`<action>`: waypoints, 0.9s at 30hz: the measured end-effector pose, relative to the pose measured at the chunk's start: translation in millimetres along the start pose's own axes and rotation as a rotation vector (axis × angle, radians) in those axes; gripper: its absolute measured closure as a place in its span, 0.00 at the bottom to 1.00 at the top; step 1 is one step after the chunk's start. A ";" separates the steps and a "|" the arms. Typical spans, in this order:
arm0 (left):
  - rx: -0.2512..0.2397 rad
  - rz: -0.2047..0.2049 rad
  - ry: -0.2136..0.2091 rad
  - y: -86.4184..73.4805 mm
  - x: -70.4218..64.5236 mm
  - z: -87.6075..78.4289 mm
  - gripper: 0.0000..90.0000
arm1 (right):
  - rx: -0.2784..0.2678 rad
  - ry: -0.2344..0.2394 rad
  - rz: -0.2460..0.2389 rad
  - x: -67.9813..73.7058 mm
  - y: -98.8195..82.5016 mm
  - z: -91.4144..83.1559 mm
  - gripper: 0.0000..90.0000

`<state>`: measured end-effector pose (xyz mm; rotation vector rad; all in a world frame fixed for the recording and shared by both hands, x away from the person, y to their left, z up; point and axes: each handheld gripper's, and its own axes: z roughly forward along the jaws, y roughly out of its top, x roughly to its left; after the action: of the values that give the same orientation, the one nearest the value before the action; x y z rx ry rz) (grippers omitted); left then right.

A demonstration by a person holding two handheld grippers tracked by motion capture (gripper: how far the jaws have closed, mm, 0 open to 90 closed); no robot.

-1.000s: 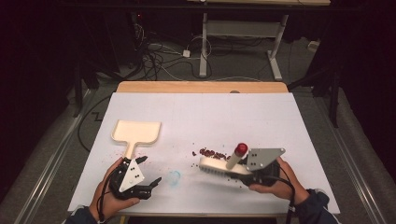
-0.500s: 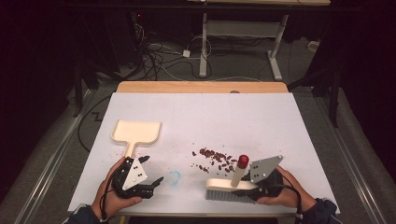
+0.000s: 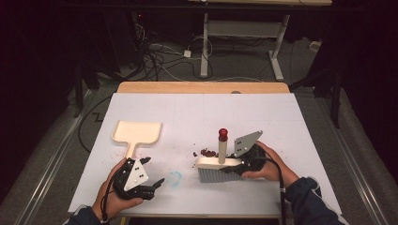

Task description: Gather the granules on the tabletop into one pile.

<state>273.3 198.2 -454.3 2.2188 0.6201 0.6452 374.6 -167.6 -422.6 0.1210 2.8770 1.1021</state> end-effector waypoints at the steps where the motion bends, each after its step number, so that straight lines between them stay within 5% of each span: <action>1: 0.000 -0.001 -0.002 -0.2 0.0 0.0 0.21 | 0.000 -0.003 0.006 -2.3 1.3 1.9 0.75; 15: -0.008 -0.002 -0.004 0.9 -0.7 -2.3 0.21 | -0.091 -0.058 0.047 -4.1 13.3 -1.6 0.75; 19: -0.015 -0.006 0.013 0.5 2.2 -6.7 0.21 | -0.170 -0.096 0.148 4.8 18.1 -1.8 0.75; 21: -0.025 -0.018 0.022 -0.6 5.0 -10.3 0.21 | -0.217 -0.137 0.256 18.2 25.3 3.7 0.75; 24: -0.032 -0.028 0.035 -1.6 7.6 -13.7 0.21 | -0.235 -0.181 0.309 33.3 35.0 10.6 0.75; 27: -0.030 -0.025 0.036 -1.6 7.2 -14.1 0.21 | -0.281 -0.150 0.338 38.3 39.8 15.1 0.75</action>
<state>269.8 210.7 -445.1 2.1728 0.6508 0.6787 339.8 -124.4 -408.2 0.6625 2.5961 1.4666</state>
